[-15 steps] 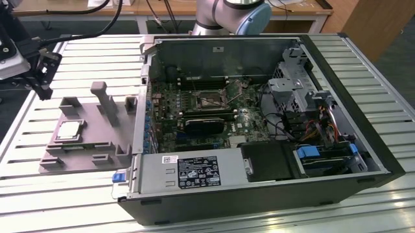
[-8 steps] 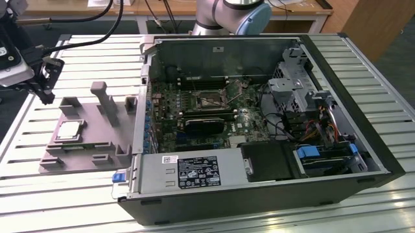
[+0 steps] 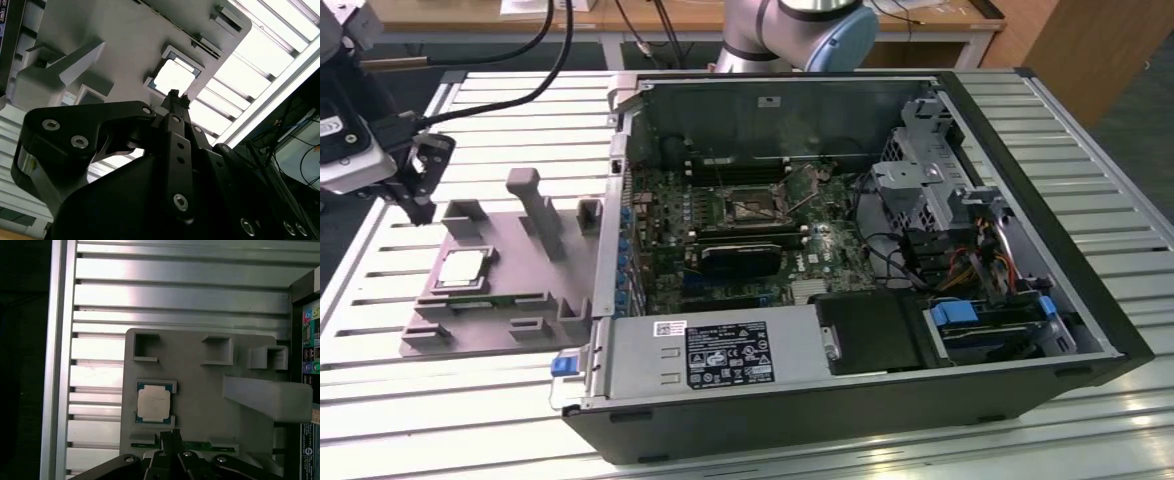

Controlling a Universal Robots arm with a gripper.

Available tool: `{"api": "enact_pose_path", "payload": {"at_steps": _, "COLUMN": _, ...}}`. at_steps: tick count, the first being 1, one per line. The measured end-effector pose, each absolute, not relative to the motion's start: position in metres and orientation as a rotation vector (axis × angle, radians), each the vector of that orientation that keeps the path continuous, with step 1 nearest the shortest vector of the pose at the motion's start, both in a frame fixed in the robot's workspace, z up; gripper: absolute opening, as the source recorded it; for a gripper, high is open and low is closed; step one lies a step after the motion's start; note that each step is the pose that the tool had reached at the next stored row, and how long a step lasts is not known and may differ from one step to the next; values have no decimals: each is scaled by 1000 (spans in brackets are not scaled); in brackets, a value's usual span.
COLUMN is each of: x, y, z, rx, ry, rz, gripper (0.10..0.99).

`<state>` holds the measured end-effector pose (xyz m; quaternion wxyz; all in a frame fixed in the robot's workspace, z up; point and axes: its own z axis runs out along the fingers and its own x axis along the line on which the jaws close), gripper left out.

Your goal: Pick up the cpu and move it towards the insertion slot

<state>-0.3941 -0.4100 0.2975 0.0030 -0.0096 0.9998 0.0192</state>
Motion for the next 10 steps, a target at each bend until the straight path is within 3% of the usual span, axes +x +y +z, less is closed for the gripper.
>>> {"api": "enact_pose_path", "payload": {"at_steps": 10, "x": -398, "y": -410, "z": 279, "rx": -30, "ry": 3135, "rz": 60, "gripper": 102}}
